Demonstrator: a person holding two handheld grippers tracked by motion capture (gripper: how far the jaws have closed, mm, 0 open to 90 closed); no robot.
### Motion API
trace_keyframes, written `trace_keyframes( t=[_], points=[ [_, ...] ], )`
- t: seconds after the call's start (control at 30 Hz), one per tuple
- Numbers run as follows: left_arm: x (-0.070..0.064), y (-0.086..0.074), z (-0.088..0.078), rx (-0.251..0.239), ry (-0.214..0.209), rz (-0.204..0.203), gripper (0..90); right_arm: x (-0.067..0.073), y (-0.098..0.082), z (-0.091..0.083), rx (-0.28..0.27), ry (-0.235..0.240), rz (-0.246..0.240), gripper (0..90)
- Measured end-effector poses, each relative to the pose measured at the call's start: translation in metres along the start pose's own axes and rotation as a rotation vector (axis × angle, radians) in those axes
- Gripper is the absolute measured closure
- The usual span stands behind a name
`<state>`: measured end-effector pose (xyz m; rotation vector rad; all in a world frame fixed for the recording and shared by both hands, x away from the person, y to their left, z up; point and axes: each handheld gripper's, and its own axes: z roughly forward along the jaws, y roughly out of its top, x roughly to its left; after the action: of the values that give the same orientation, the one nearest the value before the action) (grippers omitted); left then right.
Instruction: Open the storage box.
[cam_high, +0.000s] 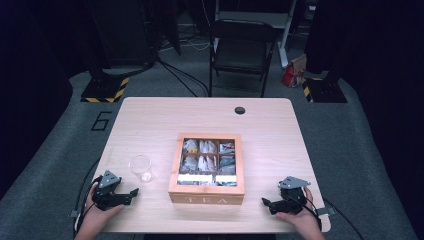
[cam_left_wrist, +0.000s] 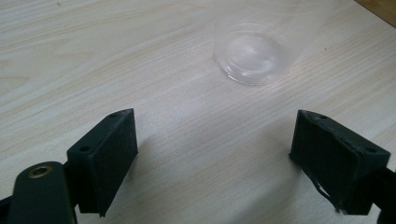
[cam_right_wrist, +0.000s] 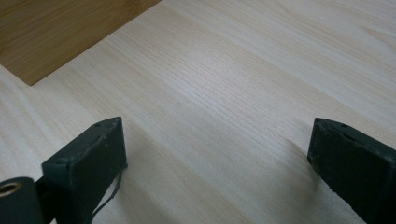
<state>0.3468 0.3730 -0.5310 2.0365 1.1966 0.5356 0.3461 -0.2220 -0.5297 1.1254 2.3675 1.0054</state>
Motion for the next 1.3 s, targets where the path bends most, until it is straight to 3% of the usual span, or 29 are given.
trace_keyframes(
  t=[0.73, 0.83, 0.87, 1.03, 1.13, 1.3],
  points=[
    [0.0, 0.002, 0.002, -0.004, 0.004, -0.009, 14.9, 0.001, 0.001, 0.001, -0.014, -0.024, 0.024, 6.6],
    [-0.001, 0.002, 0.0, 0.003, 0.009, -0.014, 16.5, 0.002, 0.0, -0.001, -0.025, -0.03, 0.037, 14.7],
    [-0.001, 0.002, 0.0, 0.003, 0.009, -0.014, 20.8, 0.002, 0.0, -0.001, -0.025, -0.03, 0.037, 14.7],
    [-0.003, 0.006, -0.005, 0.028, -0.018, -0.023, 24.5, 0.001, 0.002, -0.009, -0.007, -0.037, 0.058, 34.6],
    [-0.008, 0.01, -0.012, 0.051, -0.04, -0.026, 28.5, 0.004, 0.005, -0.016, -0.018, -0.03, 0.091, 38.4],
    [-0.016, 0.014, -0.024, 0.059, -0.056, -0.04, 30.7, 0.012, 0.011, -0.027, -0.062, -0.021, 0.087, 37.0]
  ],
)
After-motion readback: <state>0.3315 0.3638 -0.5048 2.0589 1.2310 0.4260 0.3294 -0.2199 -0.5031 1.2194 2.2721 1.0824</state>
